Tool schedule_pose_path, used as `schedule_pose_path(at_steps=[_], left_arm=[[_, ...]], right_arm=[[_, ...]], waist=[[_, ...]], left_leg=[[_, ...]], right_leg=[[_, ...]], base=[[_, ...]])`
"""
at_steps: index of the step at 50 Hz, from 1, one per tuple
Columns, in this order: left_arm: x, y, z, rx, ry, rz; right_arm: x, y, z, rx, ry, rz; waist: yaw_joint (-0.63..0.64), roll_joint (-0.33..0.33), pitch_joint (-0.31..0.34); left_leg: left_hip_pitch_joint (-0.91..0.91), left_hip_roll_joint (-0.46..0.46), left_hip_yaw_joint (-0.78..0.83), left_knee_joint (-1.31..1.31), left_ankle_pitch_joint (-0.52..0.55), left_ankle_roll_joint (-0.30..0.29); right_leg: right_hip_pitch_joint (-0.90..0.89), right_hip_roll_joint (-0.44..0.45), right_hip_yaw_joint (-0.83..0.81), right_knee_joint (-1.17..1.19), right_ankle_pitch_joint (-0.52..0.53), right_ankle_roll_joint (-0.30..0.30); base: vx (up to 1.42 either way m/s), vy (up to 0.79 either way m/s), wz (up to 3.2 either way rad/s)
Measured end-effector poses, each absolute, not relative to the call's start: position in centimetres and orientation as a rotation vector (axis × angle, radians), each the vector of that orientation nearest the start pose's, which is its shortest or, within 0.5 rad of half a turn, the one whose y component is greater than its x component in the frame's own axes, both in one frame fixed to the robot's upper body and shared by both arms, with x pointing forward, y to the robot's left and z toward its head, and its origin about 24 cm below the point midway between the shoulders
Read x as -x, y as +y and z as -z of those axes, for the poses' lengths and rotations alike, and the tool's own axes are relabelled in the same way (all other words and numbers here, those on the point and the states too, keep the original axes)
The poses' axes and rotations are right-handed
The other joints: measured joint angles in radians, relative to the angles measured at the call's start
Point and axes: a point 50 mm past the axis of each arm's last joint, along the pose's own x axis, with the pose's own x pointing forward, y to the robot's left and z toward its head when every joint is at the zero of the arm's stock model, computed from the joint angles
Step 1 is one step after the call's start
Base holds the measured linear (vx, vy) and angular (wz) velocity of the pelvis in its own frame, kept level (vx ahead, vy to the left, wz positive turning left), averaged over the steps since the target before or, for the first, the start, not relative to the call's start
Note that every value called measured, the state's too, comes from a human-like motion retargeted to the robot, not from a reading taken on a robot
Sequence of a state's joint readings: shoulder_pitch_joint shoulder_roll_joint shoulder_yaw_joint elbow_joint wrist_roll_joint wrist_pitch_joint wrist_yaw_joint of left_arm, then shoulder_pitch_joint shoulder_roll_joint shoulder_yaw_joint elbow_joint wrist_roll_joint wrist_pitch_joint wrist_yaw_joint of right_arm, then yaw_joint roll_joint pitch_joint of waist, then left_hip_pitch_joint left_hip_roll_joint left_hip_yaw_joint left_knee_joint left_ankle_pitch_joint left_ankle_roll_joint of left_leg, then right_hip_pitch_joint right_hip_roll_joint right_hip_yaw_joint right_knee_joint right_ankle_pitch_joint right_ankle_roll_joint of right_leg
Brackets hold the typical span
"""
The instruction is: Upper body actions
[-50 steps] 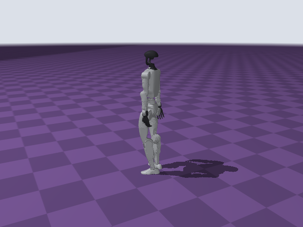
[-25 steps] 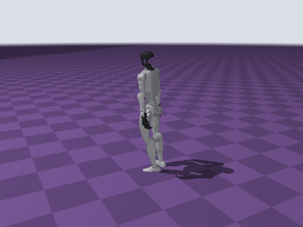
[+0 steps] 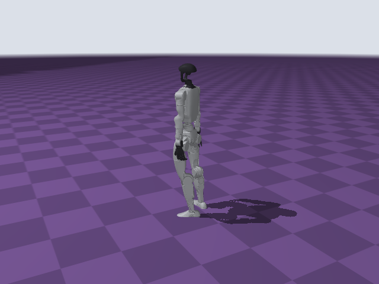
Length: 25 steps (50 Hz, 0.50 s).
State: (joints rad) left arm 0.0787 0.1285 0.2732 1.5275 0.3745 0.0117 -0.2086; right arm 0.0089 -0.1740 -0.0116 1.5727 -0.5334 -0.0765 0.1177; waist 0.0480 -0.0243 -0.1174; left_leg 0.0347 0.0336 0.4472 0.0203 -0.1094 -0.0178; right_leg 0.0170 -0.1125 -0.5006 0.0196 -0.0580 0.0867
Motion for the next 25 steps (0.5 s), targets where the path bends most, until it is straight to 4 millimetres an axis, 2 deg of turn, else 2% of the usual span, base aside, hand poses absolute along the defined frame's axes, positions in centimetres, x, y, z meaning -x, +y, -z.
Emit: schedule_pose_path(at_steps=[5,12,25], left_arm=[[2.9,20.0,17.6,-0.053,1.687,0.143],[3.8,19.4,17.6,0.011,1.717,0.095],[1.2,19.1,17.9,-0.024,1.629,0.145]], right_arm=[[-1.3,-21.1,17.6,0.413,1.526,-0.357],[-1.0,-21.0,17.7,0.417,1.567,-0.356],[3.9,-21.7,17.2,0.414,1.736,-0.327]], waist=[[0.012,0.014,-0.004],[-0.009,0.038,-0.016],[0.047,0.043,-0.007]], left_leg=[[0.008,0.008,0.017,-0.009,0.005,-0.006],[-0.01,0.015,-0.007,-0.011,0.016,-0.007],[-0.062,-0.011,-0.142,0.007,0.053,0.006]], right_leg=[[-0.002,0.013,0.005,-0.002,-0.001,-0.009],[0.002,0.022,-0.018,-0.007,-0.008,-0.012],[0.061,0.006,-0.114,-0.019,-0.041,-0.008]], base=[[-0.01,0.0,-0.08],[0.0,0.03,0.15],[0.05,0.17,0.53]])
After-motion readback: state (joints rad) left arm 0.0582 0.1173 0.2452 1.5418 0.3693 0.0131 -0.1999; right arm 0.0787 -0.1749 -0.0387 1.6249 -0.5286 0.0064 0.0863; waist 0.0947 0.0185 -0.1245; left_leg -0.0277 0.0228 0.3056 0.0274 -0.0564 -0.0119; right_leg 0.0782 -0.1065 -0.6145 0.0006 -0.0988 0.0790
